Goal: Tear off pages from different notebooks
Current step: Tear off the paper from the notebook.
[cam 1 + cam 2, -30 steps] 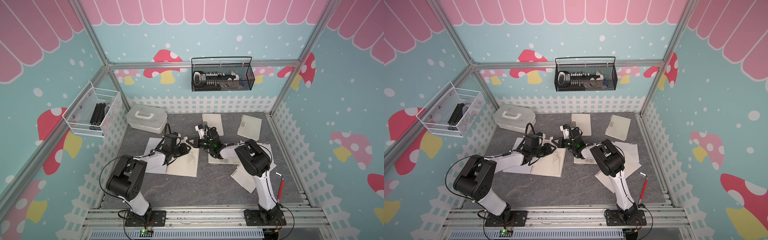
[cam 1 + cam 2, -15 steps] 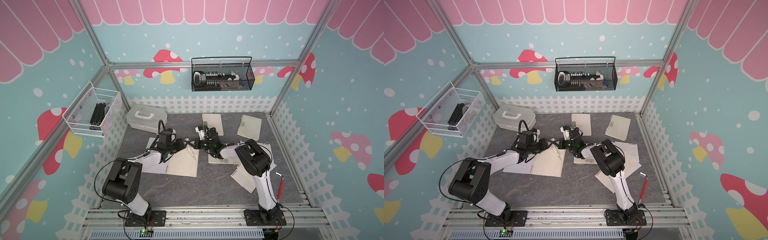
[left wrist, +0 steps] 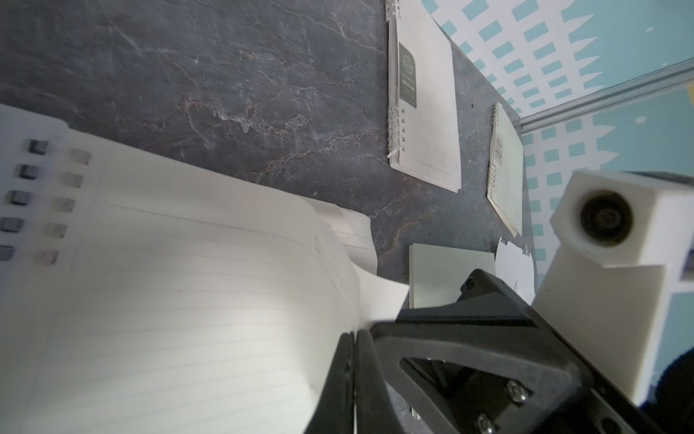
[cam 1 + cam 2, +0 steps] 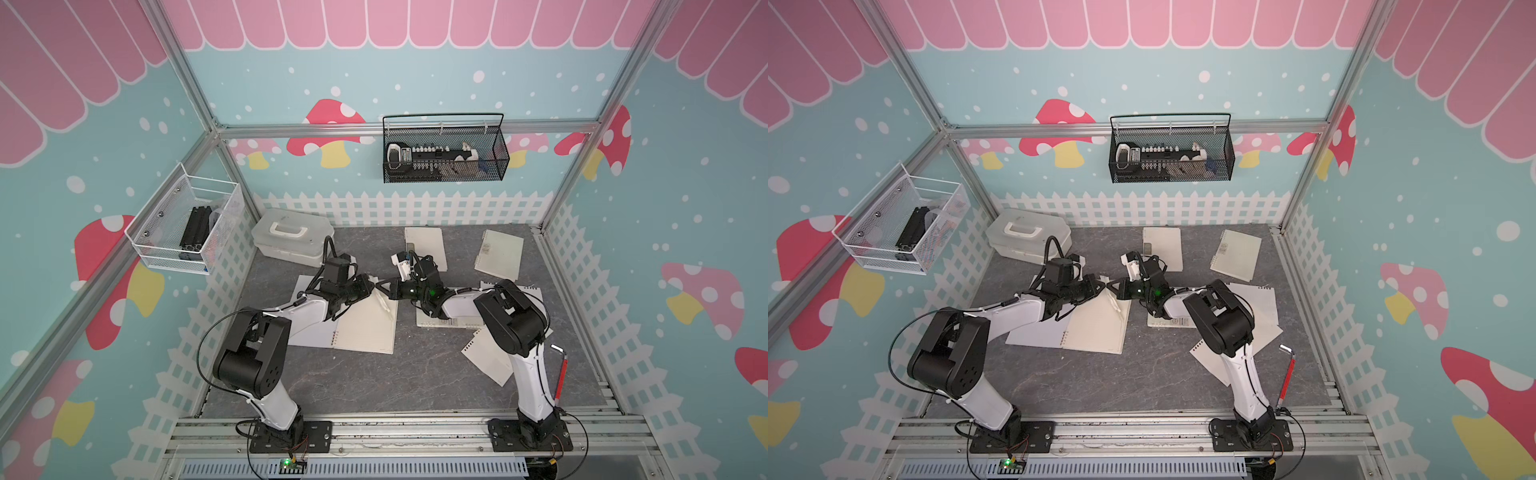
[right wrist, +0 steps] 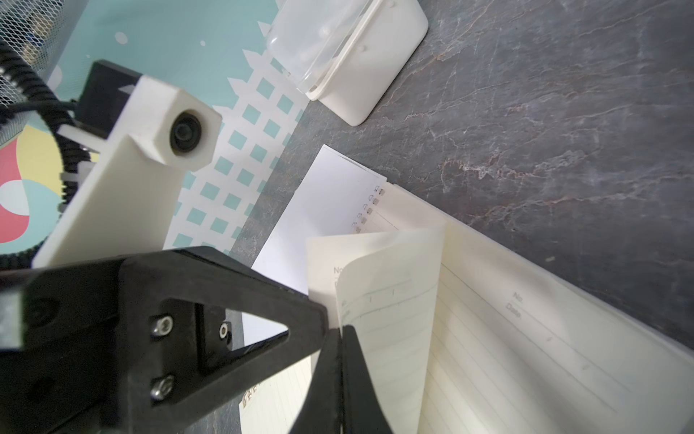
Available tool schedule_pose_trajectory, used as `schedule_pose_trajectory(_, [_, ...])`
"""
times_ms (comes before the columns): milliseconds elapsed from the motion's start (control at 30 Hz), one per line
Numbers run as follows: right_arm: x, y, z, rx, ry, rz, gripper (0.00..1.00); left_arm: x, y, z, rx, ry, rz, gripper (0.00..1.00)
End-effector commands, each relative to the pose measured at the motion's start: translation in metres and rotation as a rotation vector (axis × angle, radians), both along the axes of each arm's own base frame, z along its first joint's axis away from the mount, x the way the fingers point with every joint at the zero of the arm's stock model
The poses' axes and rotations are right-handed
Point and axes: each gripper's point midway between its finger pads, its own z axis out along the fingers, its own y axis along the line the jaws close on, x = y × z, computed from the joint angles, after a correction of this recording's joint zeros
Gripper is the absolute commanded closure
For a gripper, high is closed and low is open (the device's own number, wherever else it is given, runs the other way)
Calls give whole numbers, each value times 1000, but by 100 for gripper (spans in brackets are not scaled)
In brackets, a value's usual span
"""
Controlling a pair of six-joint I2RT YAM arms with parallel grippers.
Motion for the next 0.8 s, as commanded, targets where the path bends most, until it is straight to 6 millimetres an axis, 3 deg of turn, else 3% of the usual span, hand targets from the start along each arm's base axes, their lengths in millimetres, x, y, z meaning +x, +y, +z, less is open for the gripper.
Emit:
schedule_pose_trajectory(0, [-3,-3,6,-25,-20,-3,100,2,8,4,42,-13,20,100])
schedule_pose_trajectory(67, [-2,-7,1,-47,-9,-8,100,0,12,7,58,-16,28,100])
schedule_pose_trajectory(267, [11,-51,-16,-305,4,-134,65,-5,25,17,49,-22,53,100])
schedule_pose_trajectory(400, [6,-87,-7,-505,-27,-229,52,-6,27,27,45,-35,55,100])
schedule_pose_trajectory(467, [-2,-90,14,-528,-77,-236,46,-7,26,34,37,-47,55,100])
schedule_pose_trajectory(533, [-11,-81,22,-523,-95,-192,44,-7,27,38,38,-51,58,100])
schedule_pose_trajectory(633, [-25,-36,30,-403,-99,-22,42,-6,25,45,31,-54,50,100])
schedule_pose_trajectory(767, [-34,3,16,-370,-69,95,38,-4,26,47,24,-43,55,100])
